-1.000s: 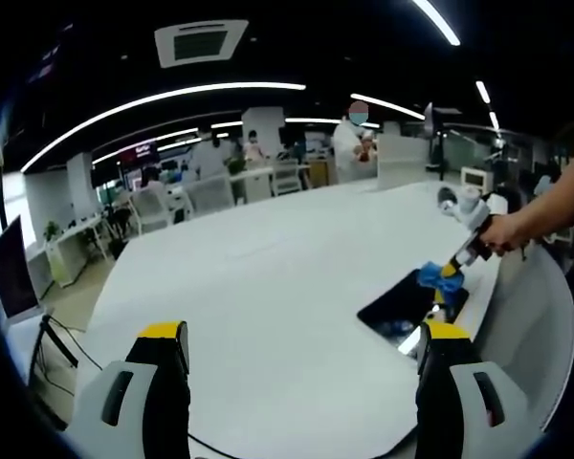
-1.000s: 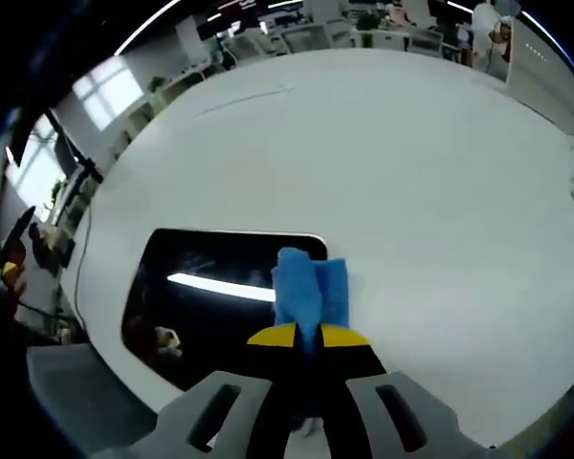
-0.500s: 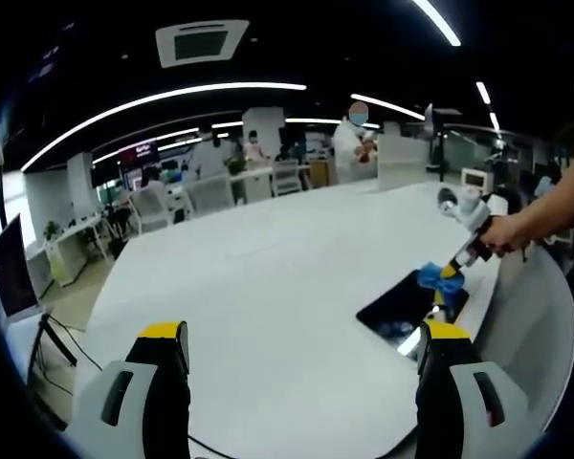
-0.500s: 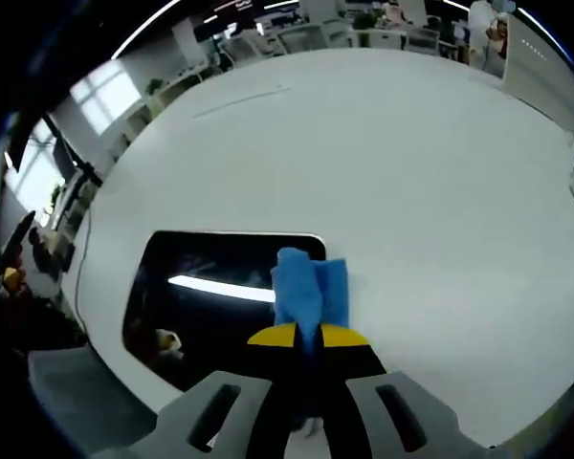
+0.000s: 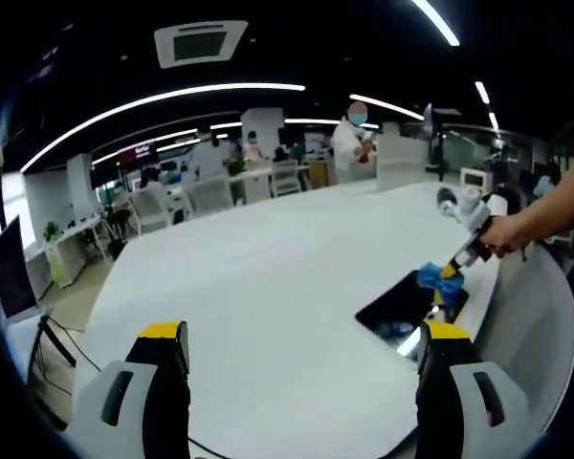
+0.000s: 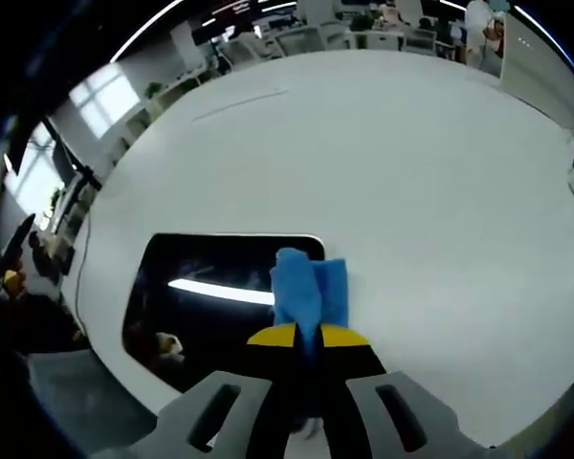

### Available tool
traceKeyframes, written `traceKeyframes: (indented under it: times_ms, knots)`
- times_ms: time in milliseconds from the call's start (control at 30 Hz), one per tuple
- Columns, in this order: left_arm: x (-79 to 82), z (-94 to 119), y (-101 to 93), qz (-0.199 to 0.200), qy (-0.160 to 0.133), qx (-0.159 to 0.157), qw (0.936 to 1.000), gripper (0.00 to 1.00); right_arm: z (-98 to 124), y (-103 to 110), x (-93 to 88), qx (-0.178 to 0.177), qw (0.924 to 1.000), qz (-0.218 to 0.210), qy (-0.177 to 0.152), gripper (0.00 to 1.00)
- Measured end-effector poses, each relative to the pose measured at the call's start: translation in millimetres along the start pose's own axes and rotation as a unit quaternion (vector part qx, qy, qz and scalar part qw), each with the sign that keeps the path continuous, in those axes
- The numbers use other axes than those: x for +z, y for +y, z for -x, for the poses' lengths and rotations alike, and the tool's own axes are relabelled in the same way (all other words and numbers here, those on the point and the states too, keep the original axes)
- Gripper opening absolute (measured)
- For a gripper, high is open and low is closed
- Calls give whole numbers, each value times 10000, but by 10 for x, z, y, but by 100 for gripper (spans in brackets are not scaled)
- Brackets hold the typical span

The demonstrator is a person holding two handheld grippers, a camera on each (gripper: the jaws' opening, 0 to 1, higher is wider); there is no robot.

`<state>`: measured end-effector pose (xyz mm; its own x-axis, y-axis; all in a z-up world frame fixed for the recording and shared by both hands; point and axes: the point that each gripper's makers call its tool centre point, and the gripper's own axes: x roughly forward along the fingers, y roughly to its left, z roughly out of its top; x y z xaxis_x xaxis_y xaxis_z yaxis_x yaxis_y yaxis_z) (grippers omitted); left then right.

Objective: Wipe the mirror surface with the cleaning cloth until all visible marks leave the cleaned area.

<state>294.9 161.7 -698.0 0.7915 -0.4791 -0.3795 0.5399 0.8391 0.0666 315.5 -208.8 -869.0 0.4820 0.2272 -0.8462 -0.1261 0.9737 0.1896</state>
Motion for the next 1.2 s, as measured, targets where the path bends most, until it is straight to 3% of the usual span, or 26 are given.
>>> traceKeyframes:
  times_ms: [1200]
  knots:
    - [-43,45,-103,132,-87,18,9999,100,205,94,-348,99,9997,-243,28,2]
